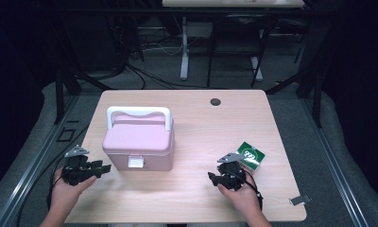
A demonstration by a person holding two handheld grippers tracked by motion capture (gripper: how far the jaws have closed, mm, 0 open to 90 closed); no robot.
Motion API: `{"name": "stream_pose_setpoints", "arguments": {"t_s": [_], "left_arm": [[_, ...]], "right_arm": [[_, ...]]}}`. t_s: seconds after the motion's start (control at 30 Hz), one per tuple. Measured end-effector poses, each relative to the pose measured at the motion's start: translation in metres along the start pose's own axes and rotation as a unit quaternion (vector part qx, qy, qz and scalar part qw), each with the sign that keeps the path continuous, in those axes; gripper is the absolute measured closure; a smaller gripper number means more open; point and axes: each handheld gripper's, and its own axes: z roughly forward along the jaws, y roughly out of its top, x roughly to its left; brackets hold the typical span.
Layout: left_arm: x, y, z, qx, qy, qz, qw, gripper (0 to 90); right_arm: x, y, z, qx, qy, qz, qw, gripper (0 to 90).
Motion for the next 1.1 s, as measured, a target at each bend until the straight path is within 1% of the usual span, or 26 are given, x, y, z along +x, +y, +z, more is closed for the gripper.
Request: {"name": "stream_pose_setpoints", "arguments": {"t_s": [0.03,0.07,0.13,0.17,0.2,0.27,0.33,0.37,0.4,0.47,0.57,0.6,0.63,0.67,0.7,0.73,0.77,0.8,0.83,0.87,0.9,0.93,0.97,1.03,1.07,1.1], "left_arm": [[0.000,0.000,0.000,0.000,0.000,0.000,1.0000,53.7],[0.000,0.002,-0.001,0.002,0.009,-0.002,1.0000,53.7],[0.002,0.006,-0.002,0.002,0.018,0.000,0.9998,55.7],[0.004,0.008,-0.003,0.001,0.019,0.001,0.9998,57.1],[0.007,0.014,-0.004,0.000,0.013,-0.006,0.9999,59.3],[0.008,0.018,-0.003,0.001,0.013,-0.005,0.9999,59.3],[0.012,0.027,-0.001,0.013,0.023,-0.012,0.9996,60.8],[0.012,0.027,-0.001,0.013,0.023,-0.012,0.9996,61.0],[0.017,0.031,0.001,0.008,0.021,-0.026,0.9994,61.0],[0.019,0.032,0.001,0.004,0.017,-0.032,0.9993,60.7],[0.023,0.036,0.003,-0.002,0.007,-0.040,0.9992,61.4],[0.025,0.037,0.005,-0.006,0.002,-0.041,0.9991,62.8],[0.025,0.037,0.005,-0.006,0.002,-0.041,0.9991,63.4],[0.025,0.037,0.007,-0.017,0.004,-0.040,0.9991,64.0],[0.025,0.037,0.007,-0.017,0.004,-0.040,0.9991,66.5],[0.024,0.037,0.008,-0.021,0.005,-0.038,0.9990,66.5],[0.022,0.036,0.009,-0.024,0.005,-0.031,0.9992,67.7],[0.021,0.035,0.009,-0.024,0.001,-0.032,0.9992,67.6],[0.021,0.035,0.009,-0.024,0.001,-0.032,0.9992,67.5],[0.019,0.035,0.009,-0.026,-0.005,-0.033,0.9991,67.5],[0.018,0.034,0.010,-0.027,-0.011,-0.034,0.9990,67.5],[0.016,0.034,0.011,-0.028,-0.018,-0.034,0.9989,67.3],[0.012,0.034,0.012,-0.028,-0.025,-0.032,0.9988,66.9],[0.010,0.035,0.013,-0.029,-0.026,-0.030,0.9988,66.7],[0.004,0.036,0.015,-0.028,-0.027,-0.026,0.9989,66.6],[0.004,0.036,0.015,-0.028,-0.027,-0.026,0.9989,66.6]], "right_arm": [[0.000,0.000,0.000,0.000,0.000,0.000,1.0000,55.3],[0.000,0.002,0.001,0.001,0.003,-0.001,1.0000,56.4],[0.000,0.008,0.002,0.004,0.002,-0.002,1.0000,59.0],[-0.001,0.011,0.003,0.004,0.000,-0.001,1.0000,60.5],[0.000,0.017,0.004,0.004,0.000,-0.002,1.0000,62.3],[0.000,0.020,0.005,0.010,-0.007,-0.001,0.9999,63.1],[-0.001,0.028,0.009,0.006,0.000,0.001,1.0000,64.3],[-0.001,0.028,0.009,0.006,0.000,0.001,1.0000,64.3],[0.000,0.033,0.013,0.004,-0.003,0.007,1.0000,64.5],[0.000,0.036,0.015,0.005,-0.001,0.009,0.9999,64.9],[0.002,0.043,0.022,0.003,0.012,0.012,0.9999,65.7],[0.003,0.048,0.025,0.001,0.009,0.012,0.9999,66.3],[0.003,0.048,0.025,0.001,0.009,0.012,0.9999,66.3],[0.005,0.051,0.028,-0.002,0.007,0.015,0.9999,66.9],[0.005,0.051,0.028,-0.002,0.007,0.015,0.9999,66.9],[0.005,0.052,0.029,-0.002,0.001,0.012,0.9999,67.2],[0.006,0.055,0.032,-0.008,0.020,0.014,0.9997,68.6],[0.008,0.056,0.033,-0.007,-0.009,0.013,0.9998,69.5],[0.008,0.056,0.033,-0.007,-0.009,0.013,0.9998,69.5],[0.007,0.058,0.035,-0.012,0.016,0.014,0.9997,71.9],[0.007,0.058,0.035,-0.012,0.016,0.014,0.9997,71.9],[0.009,0.059,0.037,-0.013,0.011,0.014,0.9998,75.3],[0.009,0.059,0.037,-0.014,0.006,0.012,0.9998,76.1],[0.009,0.060,0.038,-0.016,0.004,0.010,0.9998,76.8],[0.008,0.060,0.038,-0.024,0.006,0.018,0.9995,77.5],[0.008,0.060,0.038,-0.023,0.012,0.019,0.9995,77.5]]}}
